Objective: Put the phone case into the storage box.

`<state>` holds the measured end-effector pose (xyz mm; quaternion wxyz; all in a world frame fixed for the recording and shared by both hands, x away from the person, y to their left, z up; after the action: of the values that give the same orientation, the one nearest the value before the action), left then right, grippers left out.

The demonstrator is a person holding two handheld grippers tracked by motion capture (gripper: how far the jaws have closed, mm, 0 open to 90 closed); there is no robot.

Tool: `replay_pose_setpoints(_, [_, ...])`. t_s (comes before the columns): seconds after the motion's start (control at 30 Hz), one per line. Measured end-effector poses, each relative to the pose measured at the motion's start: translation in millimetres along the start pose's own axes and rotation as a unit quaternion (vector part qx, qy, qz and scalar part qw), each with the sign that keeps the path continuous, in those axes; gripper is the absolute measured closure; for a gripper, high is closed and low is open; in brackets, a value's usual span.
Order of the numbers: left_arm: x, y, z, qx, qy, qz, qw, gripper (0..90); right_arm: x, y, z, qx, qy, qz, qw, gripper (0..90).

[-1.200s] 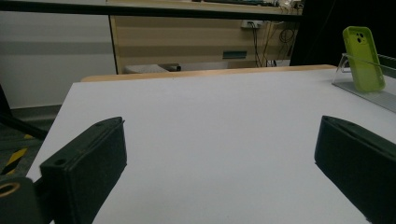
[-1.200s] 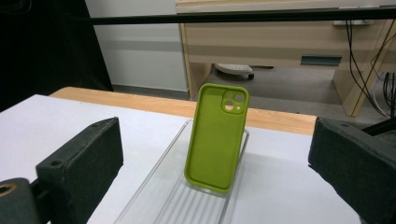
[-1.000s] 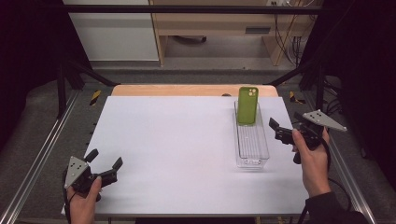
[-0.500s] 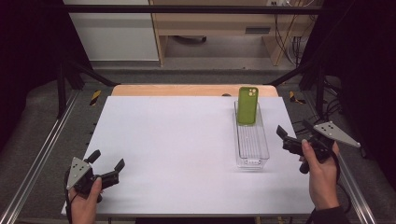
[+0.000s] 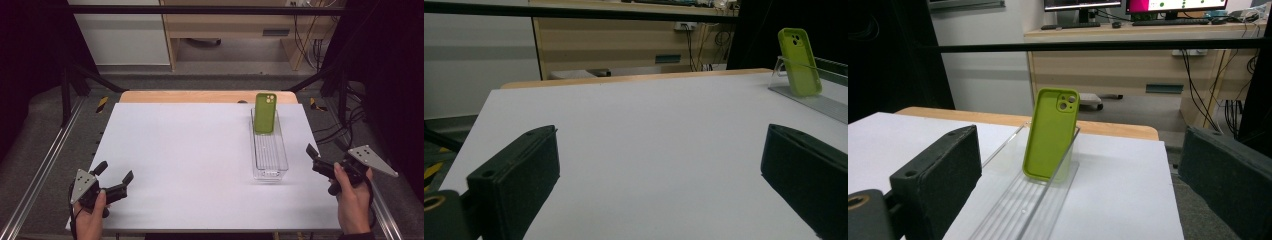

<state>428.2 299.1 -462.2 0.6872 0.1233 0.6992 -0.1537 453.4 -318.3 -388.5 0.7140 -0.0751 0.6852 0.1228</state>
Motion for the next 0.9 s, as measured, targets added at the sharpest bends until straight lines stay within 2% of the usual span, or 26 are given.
replay_pose_setpoints(0.2, [0.4, -2.3, -0.2, 0.004, 0.001, 0.001, 1.0000, 1.5, 8.8, -2.5, -6.8, 0.001, -0.007, -0.010, 0.9999, 3.8])
replay_pose_setpoints(0.37, [-0.4, -5.0, -4.2, 0.010, -0.001, 0.002, 1.0000, 1.5, 16.6, -1.7, -10.9, -0.001, -0.008, -0.009, 0.9999, 3.4])
replay_pose_setpoints(0.9, [-0.3, -7.9, -4.7, 0.016, -0.002, 0.002, 0.9999, 1.5, 40.1, 13.9, -16.1, -0.031, 0.007, -0.019, 0.9993, 3.0])
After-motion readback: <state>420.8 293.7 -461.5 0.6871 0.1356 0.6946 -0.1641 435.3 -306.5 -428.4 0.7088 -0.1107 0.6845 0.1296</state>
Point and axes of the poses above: each handheld gripper's, and its own axes: z roughly forward along the jaws, x roughly out of its underside, y roughly to its left, the point moved 4 cm from there along z, roughly forward along the jaws, and after that the axes turned 10 degrees about -y, right-handed, at the moved point
